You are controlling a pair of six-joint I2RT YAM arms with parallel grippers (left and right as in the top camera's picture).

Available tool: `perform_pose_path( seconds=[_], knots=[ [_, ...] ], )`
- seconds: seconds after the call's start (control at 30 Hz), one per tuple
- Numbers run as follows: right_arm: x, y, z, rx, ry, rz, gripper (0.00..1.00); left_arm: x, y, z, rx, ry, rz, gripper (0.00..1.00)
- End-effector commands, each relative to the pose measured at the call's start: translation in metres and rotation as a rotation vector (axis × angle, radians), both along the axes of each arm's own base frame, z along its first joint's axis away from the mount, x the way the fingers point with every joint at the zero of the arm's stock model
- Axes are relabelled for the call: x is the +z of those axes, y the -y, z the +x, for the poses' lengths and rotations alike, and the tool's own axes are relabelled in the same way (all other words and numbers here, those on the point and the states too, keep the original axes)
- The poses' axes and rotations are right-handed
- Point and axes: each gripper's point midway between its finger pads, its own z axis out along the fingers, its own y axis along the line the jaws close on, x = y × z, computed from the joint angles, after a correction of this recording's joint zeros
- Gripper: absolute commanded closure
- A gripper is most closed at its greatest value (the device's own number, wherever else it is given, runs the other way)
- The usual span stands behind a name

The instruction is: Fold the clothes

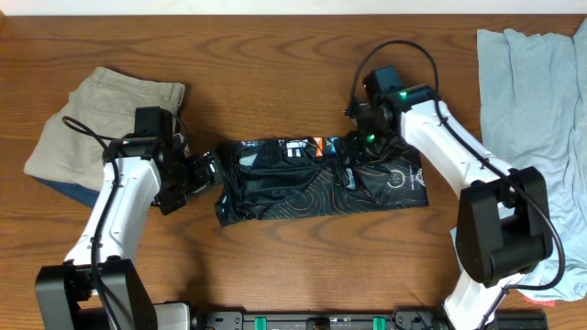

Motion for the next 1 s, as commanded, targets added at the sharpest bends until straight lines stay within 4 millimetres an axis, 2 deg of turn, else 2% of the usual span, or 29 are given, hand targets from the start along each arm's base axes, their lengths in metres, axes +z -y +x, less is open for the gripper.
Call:
perform_pose_path(
  seconds=[0.0, 0.13, 0.23, 0.3, 0.37, 0.57, 0.77, 0.87, 0.9, 0.97],
  knots=[
    [-0.001, 0.000, -0.002, 0.041, 0.008, 0.005, 0.76, -0.003, 0.001, -0.006, -0.019, -0.011, 0.000, 0.02],
    [-0.011, 0.049, 0.010, -0.129, 0.031, -0.248, 0.74, -0.003, 0.001, -0.006, -0.019, -0.010, 0.000, 0.02],
    [-0.011, 0.074, 0.016, -0.202, 0.054, -0.359, 0.69, -0.003, 0.001, -0.006, -0.019, -0.010, 0.001, 0.02],
    [-0.011, 0.079, 0.018, -0.205, 0.062, -0.375, 0.62, -0.003, 0.001, -0.006, -0.019, -0.010, 0.000, 0.02],
    [-0.011, 0.083, 0.018, -0.176, 0.063, -0.379, 0.51, -0.003, 0.001, -0.006, -0.019, -0.010, 0.001, 0.02],
    [-0.015, 0.089, 0.012, -0.152, 0.050, -0.405, 0.50, -0.003, 0.001, -0.006, -0.019, -0.010, 0.000, 0.02],
    [-0.035, 0.081, 0.002, -0.147, 0.029, -0.351, 0.48, -0.003, 0.001, -0.006, -0.019, -0.011, 0.000, 0.02],
    [-0.046, 0.075, -0.011, -0.138, -0.011, -0.309, 0.53, -0.003, 0.001, -0.006, -0.019, -0.010, 0.001, 0.02],
    [-0.048, 0.073, -0.015, -0.135, -0.025, -0.296, 0.59, -0.003, 0.001, -0.006, -0.019, -0.010, 0.001, 0.02],
    [-0.051, 0.067, -0.022, -0.125, -0.055, -0.261, 0.86, -0.003, 0.001, -0.006, -0.019, -0.010, 0.001, 0.02]
  ],
)
